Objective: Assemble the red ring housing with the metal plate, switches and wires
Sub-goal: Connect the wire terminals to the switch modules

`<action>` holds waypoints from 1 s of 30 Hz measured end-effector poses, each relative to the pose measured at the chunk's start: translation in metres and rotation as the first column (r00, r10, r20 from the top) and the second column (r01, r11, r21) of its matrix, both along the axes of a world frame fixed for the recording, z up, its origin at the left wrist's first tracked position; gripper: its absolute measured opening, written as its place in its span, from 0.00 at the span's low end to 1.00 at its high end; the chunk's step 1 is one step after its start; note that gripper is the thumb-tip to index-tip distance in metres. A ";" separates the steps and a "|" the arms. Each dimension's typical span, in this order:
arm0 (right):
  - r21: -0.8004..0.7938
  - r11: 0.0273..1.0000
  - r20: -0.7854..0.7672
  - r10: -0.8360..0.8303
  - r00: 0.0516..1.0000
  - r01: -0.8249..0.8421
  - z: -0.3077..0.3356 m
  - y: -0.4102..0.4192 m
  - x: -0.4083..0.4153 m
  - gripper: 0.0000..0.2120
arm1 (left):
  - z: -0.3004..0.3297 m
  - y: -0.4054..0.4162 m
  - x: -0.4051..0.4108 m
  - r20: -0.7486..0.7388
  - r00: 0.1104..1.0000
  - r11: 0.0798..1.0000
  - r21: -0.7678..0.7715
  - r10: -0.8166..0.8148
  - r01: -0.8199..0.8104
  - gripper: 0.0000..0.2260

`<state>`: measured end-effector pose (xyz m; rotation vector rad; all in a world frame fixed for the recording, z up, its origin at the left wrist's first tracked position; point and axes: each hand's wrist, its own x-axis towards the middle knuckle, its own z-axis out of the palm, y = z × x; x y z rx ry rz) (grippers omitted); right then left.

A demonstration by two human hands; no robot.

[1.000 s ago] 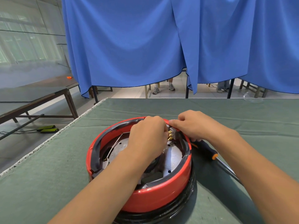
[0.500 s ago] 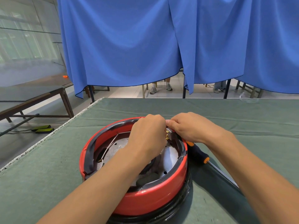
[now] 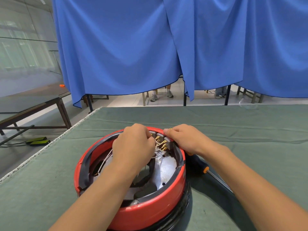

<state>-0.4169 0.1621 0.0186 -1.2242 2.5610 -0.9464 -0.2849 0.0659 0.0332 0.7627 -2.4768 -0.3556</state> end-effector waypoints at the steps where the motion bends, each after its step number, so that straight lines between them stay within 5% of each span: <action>1: 0.008 1.000 0.002 0.001 1.000 -0.001 0.000 -0.001 0.000 0.23 | 0.000 -0.002 0.001 0.029 0.999 1.000 0.021 0.019 -0.019 0.08; 6: 0.008 1.000 -0.021 -0.005 1.000 0.005 0.000 -0.001 -0.001 0.14 | -0.002 -0.008 -0.002 0.114 0.993 0.992 0.128 -0.009 -0.006 0.11; 11: 0.066 0.997 -0.202 0.041 0.979 -0.028 0.007 0.002 0.001 0.11 | -0.003 -0.006 -0.006 0.173 0.982 0.986 0.160 -0.071 0.043 0.20; 19: 0.102 0.991 -0.276 0.117 0.954 -0.092 0.011 0.004 0.004 0.10 | -0.002 -0.005 -0.010 0.141 0.986 0.985 0.159 -0.085 0.062 0.24; 25: 0.014 0.997 -0.209 0.077 0.975 -0.075 0.005 0.004 0.002 0.10 | -0.002 -0.005 -0.009 0.173 0.983 0.991 0.130 -0.062 0.040 0.21; 30: -0.154 0.988 -0.052 -0.025 0.998 0.017 0.007 0.013 -0.011 0.17 | 0.001 -0.001 -0.005 0.058 0.996 0.997 -0.050 0.067 -0.064 0.11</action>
